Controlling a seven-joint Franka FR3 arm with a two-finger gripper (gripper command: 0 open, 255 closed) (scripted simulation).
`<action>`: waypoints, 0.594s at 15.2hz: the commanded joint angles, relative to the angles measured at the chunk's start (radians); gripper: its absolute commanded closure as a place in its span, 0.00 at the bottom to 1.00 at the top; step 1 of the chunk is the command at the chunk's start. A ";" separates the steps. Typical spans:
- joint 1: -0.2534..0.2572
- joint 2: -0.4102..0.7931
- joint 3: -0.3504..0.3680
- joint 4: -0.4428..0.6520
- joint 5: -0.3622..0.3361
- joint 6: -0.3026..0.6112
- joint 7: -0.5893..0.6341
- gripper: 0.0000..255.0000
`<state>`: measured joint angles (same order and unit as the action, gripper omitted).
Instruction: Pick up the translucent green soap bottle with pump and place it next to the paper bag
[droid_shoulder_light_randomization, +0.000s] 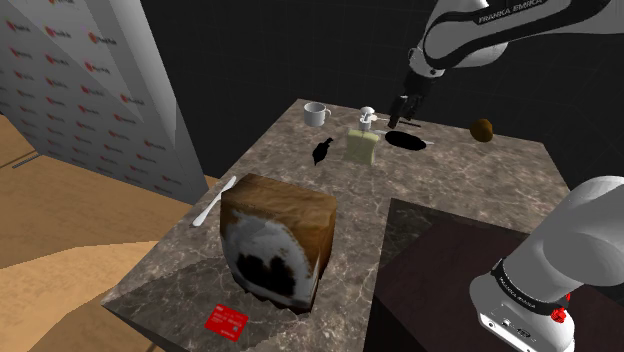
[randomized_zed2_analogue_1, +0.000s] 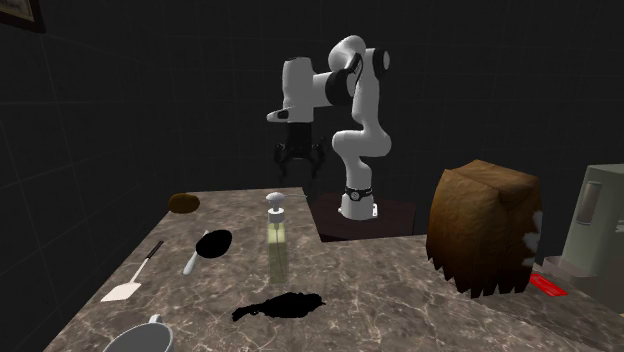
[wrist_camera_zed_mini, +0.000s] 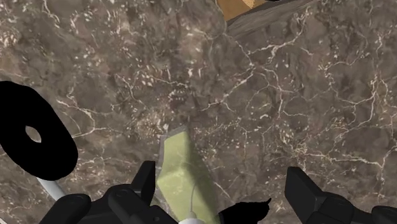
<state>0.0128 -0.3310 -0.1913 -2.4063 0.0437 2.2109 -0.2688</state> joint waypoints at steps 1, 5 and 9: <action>0.007 0.073 -0.014 0.022 0.024 0.054 -0.021 0.00; 0.016 0.229 -0.043 0.082 0.092 0.147 -0.085 0.00; 0.015 0.357 -0.054 0.147 0.163 0.204 -0.145 0.00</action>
<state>0.0280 0.0035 -0.2438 -2.2752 0.1938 2.4086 -0.4038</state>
